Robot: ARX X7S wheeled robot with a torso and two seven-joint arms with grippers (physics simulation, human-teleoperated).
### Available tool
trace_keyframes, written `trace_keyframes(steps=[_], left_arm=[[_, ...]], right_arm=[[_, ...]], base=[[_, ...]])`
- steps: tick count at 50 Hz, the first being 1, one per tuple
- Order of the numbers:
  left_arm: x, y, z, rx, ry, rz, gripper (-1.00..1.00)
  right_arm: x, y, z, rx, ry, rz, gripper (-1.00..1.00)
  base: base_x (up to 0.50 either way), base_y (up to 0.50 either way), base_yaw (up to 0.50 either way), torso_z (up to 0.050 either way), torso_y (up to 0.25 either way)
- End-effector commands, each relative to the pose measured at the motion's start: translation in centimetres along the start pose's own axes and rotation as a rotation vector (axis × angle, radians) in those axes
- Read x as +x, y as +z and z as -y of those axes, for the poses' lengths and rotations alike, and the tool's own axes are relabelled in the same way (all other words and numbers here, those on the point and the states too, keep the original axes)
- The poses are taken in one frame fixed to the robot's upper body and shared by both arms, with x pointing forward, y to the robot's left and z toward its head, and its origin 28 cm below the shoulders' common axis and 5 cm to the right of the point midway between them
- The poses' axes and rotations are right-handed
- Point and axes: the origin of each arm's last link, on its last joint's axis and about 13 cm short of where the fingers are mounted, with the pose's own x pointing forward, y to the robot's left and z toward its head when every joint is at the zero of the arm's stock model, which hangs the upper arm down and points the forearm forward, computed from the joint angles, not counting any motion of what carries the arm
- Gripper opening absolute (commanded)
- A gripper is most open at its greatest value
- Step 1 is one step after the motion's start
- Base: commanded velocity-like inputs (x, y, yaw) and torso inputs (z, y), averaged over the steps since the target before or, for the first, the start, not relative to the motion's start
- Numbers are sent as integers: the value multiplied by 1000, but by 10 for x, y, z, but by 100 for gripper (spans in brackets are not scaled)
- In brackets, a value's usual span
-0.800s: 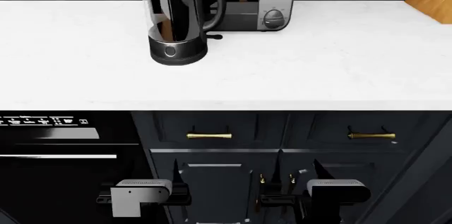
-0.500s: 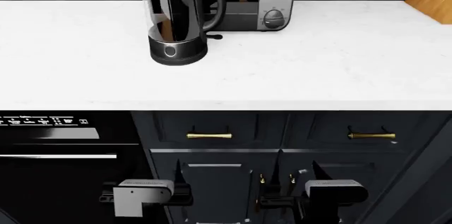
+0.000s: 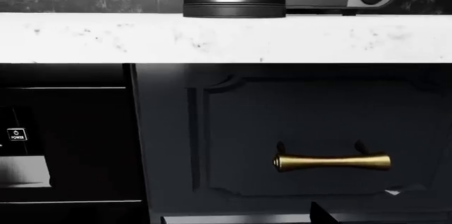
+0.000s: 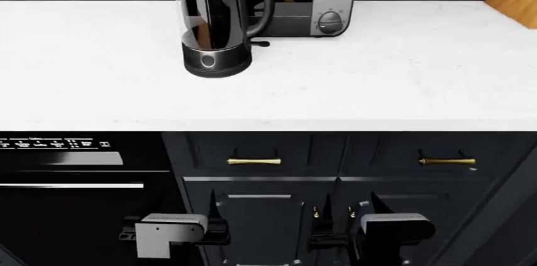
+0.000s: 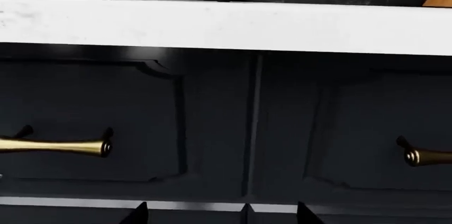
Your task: Press down the lever to turn on the electric kettle.
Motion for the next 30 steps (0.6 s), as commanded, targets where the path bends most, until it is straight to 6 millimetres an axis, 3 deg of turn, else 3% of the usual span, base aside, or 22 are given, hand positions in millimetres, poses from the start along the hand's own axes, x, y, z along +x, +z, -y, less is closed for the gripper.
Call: trace_keyframes(steps=[1, 22, 30], left_arm=[[0, -1, 0, 1, 1, -3, 100], [0, -2, 0, 11, -2, -7, 100], [0, -2, 0, 9, -3, -8, 100]], right_arm=[[0, 0, -1, -5, -2, -1, 100], [2, 0, 0, -2, -7, -1, 100], [2, 0, 0, 9, -20, -7, 100]], base=[[0, 168, 0, 0, 0], [0, 169, 0, 0, 0], [0, 0, 0, 0, 0]])
